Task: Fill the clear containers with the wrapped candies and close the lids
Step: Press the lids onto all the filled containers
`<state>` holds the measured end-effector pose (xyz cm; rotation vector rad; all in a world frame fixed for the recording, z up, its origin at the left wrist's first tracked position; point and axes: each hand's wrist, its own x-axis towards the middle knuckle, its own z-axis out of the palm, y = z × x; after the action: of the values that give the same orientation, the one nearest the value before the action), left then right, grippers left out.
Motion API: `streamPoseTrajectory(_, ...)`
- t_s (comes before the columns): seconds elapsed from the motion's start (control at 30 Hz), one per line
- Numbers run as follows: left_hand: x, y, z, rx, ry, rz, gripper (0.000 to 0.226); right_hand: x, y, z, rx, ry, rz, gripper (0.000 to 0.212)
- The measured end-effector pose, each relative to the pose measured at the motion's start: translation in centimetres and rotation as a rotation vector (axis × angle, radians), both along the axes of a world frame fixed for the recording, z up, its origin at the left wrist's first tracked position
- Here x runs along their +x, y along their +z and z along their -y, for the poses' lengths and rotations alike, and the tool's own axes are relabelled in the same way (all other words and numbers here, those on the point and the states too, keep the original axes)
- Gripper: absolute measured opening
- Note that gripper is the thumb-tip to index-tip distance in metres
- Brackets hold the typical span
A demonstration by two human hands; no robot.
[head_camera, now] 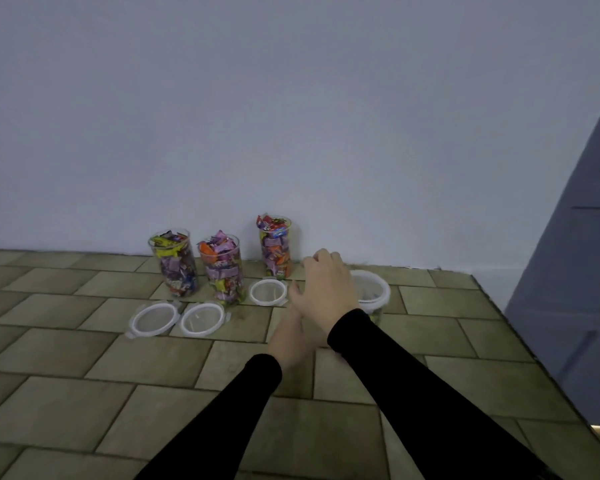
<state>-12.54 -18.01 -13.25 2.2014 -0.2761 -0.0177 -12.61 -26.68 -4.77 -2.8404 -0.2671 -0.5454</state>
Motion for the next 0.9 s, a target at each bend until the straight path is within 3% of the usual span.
streamPoseTrajectory(0.17, 2.4, -0.1, -7.3, -0.251, 0.329, 0.034, 0.035, 3.3, -1.8, -4.4, 0.021, 0.118, -0.079, 0.024)
streamPoseTrajectory(0.37, 4.7, -0.2, -12.5, -0.225, 0.601, 0.057, 0.053, 7.3, -6.0, -7.6, -0.087, 0.091, -0.264, 0.028)
streamPoseTrajectory(0.57, 8.6, -0.4, -15.1, -0.329, 0.620, 0.147, 0.086, 10.4, -9.2, -10.0, -0.171, 0.050, -0.419, 0.034)
streamPoseTrajectory(0.77, 11.9, -0.5, -16.7, -0.446, 0.482, 0.111, 0.098, 12.2, -11.4, -10.8, -0.166, 0.037, -0.432, 0.031)
streamPoseTrajectory(0.9, 13.7, -1.0, -17.8, -0.403, 0.412, 0.070, 0.089, 13.1, -11.5, -11.3, -0.158, 0.059, -0.383, 0.031)
